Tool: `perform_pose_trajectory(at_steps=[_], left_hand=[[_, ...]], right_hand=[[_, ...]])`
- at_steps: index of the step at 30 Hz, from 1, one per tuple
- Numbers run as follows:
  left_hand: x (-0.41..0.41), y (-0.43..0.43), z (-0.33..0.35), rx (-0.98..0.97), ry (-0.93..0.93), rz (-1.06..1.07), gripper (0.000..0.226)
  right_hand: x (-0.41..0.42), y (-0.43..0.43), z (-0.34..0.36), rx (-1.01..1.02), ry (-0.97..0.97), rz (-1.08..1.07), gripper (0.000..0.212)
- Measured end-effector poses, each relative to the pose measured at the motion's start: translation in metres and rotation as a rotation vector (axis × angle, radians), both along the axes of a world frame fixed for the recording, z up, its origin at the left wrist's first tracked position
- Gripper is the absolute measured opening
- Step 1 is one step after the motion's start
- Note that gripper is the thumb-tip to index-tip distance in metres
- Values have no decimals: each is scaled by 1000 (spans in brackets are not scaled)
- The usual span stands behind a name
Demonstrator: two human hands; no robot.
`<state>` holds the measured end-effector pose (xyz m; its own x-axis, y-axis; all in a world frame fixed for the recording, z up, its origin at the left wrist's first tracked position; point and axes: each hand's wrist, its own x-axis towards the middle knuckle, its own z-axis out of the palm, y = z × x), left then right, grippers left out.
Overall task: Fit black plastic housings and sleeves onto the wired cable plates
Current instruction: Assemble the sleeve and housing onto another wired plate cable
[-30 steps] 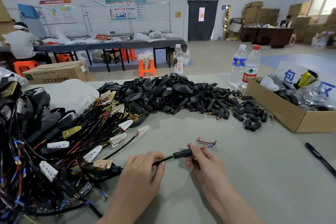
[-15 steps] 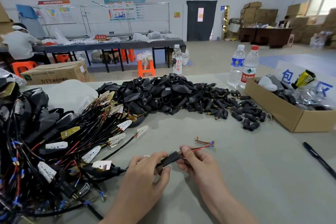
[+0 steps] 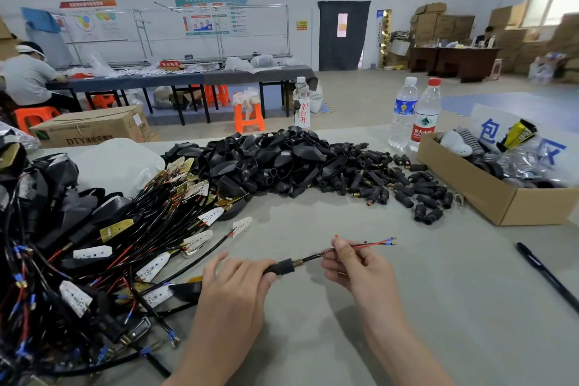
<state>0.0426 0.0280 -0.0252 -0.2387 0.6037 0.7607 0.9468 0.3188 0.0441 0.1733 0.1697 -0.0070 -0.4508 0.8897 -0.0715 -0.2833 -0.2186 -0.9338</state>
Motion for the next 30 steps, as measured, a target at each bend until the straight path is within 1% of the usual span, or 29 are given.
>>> perform_pose_trajectory(at_steps=[3, 5, 7, 12, 14, 16, 20, 22, 23, 25, 27, 30], left_hand=[[0, 2, -1, -35, 40, 55, 49], [-4, 1, -2, -75, 41, 115, 46], [-8, -2, -3, -109, -2, 148, 38], [-7, -4, -4, -189, -124, 90, 39], [-6, -4, -4, -190, -206, 73, 38], [-6, -6, -4, -184, -254, 59, 38], [-2, -5, -1, -150, -249, 15, 39], [2, -3, 1, -165, -243, 1, 38], [4, -2, 1, -186, -251, -9, 38], [5, -2, 1, -223, -310, -47, 40], [5, -3, 1, -229, -381, -81, 42], [5, -4, 0, -248, -427, -111, 47]], right_hand=[[4, 5, -1, 8, 3, -45, 18], [8, 11, -2, 2, 17, -100, 18], [13, 20, -2, -15, 46, -175, 18], [17, 30, -6, -45, 69, -231, 18], [16, 29, -6, -86, 85, -196, 19], [14, 23, -6, -119, 101, -99, 20], [-2, -3, -11, -78, 35, 162, 22], [-10, -17, -15, -36, 6, 255, 15], [-12, -21, -16, -12, -11, 273, 10], [-13, -23, -17, 20, -29, 251, 10], [-12, -20, -15, 23, -24, 190, 10], [-10, -13, -14, 18, -24, 104, 10]])
